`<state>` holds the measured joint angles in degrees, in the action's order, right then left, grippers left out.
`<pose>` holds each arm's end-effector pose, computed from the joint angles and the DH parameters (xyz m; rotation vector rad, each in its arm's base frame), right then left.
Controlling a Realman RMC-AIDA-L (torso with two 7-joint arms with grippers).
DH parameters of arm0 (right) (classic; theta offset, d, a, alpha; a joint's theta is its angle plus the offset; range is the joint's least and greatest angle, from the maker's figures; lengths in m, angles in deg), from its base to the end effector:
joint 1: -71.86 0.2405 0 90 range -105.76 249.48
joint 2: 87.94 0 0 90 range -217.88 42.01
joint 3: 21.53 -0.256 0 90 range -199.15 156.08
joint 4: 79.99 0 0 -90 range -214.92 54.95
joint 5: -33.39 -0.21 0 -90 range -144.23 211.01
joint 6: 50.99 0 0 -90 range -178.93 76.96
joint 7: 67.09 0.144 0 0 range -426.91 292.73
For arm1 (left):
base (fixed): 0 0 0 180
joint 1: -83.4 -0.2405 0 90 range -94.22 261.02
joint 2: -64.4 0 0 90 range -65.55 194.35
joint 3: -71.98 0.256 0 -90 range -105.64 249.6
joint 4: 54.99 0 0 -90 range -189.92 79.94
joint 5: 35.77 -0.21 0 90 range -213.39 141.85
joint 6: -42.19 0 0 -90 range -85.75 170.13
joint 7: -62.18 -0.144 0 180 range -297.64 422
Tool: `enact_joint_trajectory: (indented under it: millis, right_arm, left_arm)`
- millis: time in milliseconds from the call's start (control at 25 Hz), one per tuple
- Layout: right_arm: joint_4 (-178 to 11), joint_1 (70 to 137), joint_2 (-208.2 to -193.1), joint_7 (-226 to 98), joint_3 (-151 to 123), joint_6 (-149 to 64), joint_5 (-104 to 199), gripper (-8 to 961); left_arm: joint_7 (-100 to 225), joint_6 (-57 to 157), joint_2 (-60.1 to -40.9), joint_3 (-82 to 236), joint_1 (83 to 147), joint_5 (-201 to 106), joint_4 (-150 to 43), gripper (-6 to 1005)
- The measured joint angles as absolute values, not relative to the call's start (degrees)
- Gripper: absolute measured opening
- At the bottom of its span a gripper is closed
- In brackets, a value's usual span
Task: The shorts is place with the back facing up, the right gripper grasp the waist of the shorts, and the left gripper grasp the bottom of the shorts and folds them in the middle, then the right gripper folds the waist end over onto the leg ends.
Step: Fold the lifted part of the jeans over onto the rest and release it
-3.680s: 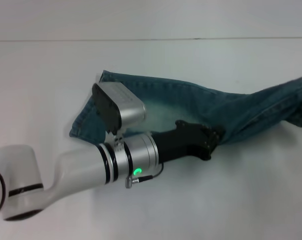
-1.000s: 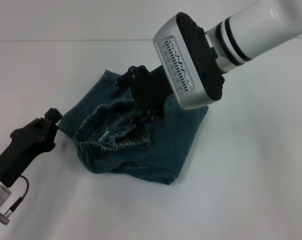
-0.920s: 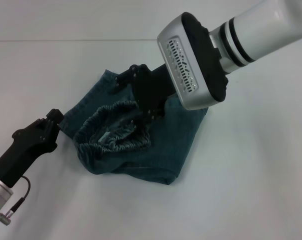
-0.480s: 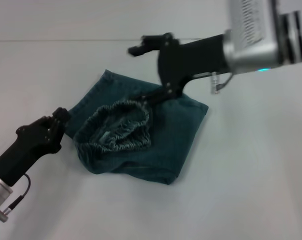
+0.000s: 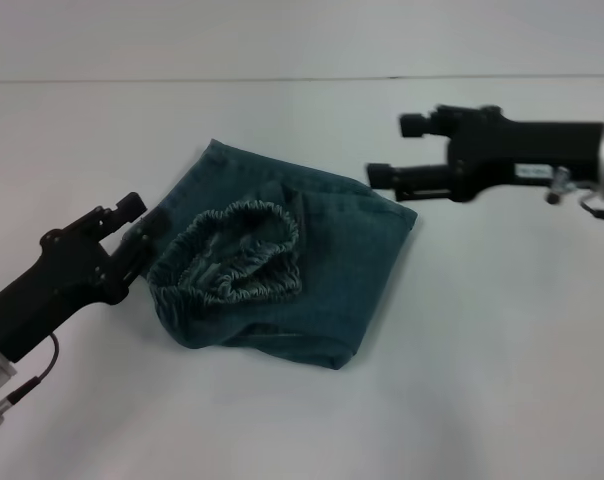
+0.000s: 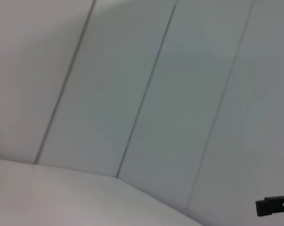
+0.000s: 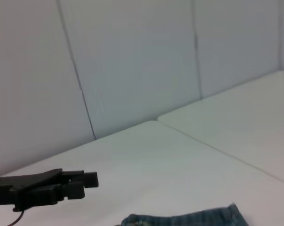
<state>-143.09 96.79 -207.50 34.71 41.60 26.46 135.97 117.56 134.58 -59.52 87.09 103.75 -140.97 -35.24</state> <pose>0.1937 0.3565 0.0196 -2.6669 0.5855 0.6382 -0.3068 0.2660 -0.0199 -2.1317 -0.7188 -1.1354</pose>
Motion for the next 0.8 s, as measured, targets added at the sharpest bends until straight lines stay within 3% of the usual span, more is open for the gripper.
enact_joint_trajectory:
  millis: [120,240,800]
  right_arm:
    - [-144.38,94.86,-207.36,36.61,40.24,29.3,137.18,929]
    - [-145.66,94.89,-207.26,40.77,39.79,30.77,142.26,927]
    - [-147.2,105.11,-207.54,52.14,41.92,34.71,163.22,924]
  left_arm:
    - [118.8,135.44,-59.53,88.65,104.15,-140.97,-34.01,318]
    - [119.18,135.9,-59.53,90.37,104.33,-140.99,-33.17,511]
    - [119.12,138.33,-59.61,97.55,102.96,-142.47,-28.49,541]
